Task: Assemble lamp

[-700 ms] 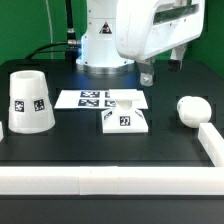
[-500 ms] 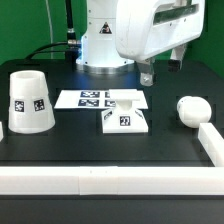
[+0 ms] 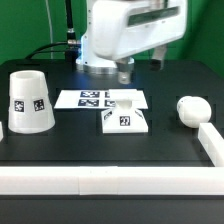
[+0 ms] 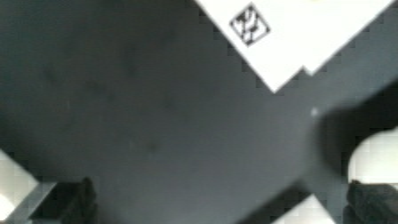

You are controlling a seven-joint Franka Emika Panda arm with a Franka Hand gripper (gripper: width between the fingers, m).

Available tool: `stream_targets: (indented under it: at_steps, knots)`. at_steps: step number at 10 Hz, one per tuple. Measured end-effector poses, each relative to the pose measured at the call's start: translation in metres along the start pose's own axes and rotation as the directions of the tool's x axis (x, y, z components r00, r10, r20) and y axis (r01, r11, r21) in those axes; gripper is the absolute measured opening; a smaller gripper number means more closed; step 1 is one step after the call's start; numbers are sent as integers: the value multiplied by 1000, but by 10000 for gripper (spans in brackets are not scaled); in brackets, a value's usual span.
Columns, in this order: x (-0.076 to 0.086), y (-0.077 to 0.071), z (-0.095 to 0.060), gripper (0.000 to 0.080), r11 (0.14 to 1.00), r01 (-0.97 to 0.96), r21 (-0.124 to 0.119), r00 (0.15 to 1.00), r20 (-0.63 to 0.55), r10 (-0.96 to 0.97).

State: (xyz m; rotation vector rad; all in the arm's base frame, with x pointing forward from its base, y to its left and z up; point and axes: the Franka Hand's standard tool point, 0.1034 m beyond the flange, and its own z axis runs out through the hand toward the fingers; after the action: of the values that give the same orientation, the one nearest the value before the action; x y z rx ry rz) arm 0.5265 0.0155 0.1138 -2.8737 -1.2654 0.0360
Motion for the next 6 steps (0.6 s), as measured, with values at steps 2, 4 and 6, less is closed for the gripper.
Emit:
stream_targets:
  at_steps: [2,4,6]
  knots:
    - [-17,0,5,700,997,-76,3,997,5,76]
    - [-15,-1,5,700,980,-197,4,980,5,197]
    - [-17,2,7,700,940,-342,5,940,5,342]
